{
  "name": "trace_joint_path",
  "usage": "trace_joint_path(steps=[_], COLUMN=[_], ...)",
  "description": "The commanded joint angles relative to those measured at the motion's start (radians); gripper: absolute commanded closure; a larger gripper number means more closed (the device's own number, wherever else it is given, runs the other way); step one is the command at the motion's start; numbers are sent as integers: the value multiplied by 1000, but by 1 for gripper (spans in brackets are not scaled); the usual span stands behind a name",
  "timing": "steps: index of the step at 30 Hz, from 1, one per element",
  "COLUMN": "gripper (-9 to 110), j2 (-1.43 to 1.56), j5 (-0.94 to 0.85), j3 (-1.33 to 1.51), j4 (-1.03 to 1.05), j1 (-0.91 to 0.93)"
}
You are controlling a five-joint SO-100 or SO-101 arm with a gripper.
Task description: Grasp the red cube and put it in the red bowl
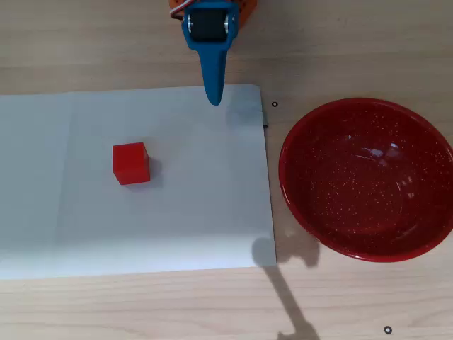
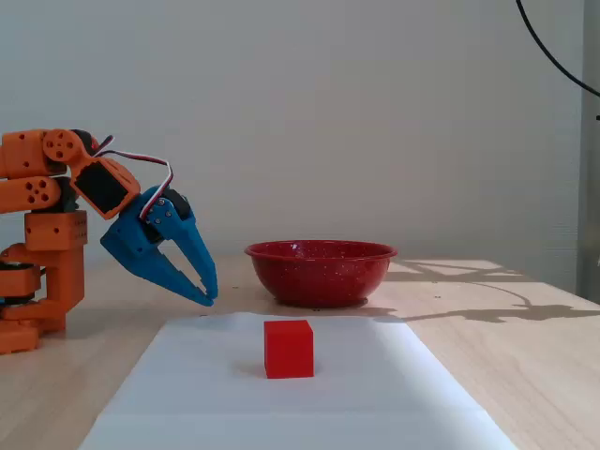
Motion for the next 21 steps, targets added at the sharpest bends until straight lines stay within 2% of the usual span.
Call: trace_joint_path(steps=[1,21], gripper=[101,101], j2=[17,17], j5=[-32,-2], j3=[15,12], j4=[2,12], j1=[-9,5])
